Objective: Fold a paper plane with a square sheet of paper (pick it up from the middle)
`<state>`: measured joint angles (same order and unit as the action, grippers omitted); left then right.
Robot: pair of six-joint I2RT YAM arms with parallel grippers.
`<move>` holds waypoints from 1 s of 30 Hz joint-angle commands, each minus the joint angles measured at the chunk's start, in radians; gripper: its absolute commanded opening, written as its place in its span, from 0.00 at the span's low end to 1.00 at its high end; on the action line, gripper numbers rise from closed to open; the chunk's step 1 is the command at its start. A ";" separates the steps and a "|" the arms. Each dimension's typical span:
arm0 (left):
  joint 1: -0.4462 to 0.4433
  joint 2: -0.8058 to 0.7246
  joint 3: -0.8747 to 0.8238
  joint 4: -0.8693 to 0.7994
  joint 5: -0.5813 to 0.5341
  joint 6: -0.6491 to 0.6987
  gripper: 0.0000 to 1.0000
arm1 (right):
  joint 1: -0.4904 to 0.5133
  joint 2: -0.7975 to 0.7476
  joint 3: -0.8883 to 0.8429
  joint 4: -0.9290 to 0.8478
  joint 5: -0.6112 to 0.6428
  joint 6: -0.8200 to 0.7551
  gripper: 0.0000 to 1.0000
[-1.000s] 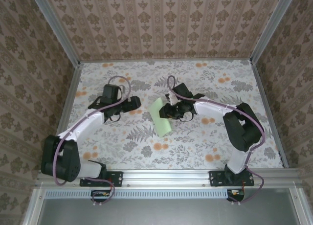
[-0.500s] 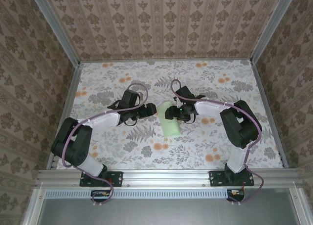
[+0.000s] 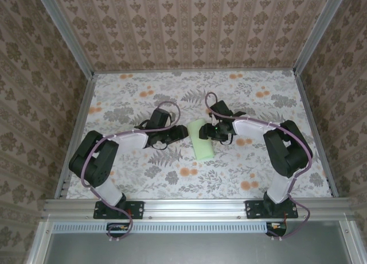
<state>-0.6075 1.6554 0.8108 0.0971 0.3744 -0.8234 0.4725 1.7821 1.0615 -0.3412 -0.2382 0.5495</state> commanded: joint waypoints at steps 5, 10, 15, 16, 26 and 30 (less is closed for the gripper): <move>-0.006 0.025 0.000 0.069 0.000 -0.045 0.53 | -0.003 0.068 0.017 -0.058 0.040 -0.006 0.58; -0.009 0.020 -0.022 0.117 -0.050 -0.063 0.49 | -0.003 0.101 0.022 -0.058 0.058 0.017 0.57; -0.011 0.023 -0.002 0.085 -0.068 -0.046 0.52 | -0.008 0.115 0.007 -0.044 0.076 0.067 0.58; -0.011 0.027 0.004 0.079 -0.071 -0.043 0.52 | -0.009 0.117 0.003 -0.042 0.081 0.080 0.58; -0.012 0.048 -0.020 0.159 -0.120 -0.068 0.51 | -0.008 0.182 -0.004 -0.091 0.158 0.156 0.58; -0.011 0.070 0.002 0.136 -0.113 -0.060 0.52 | -0.001 0.223 -0.003 -0.107 0.175 0.143 0.58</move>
<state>-0.6147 1.7008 0.7990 0.2329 0.2710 -0.8761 0.4698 1.8671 1.1133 -0.3992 -0.1860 0.6853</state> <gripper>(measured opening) 0.516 0.576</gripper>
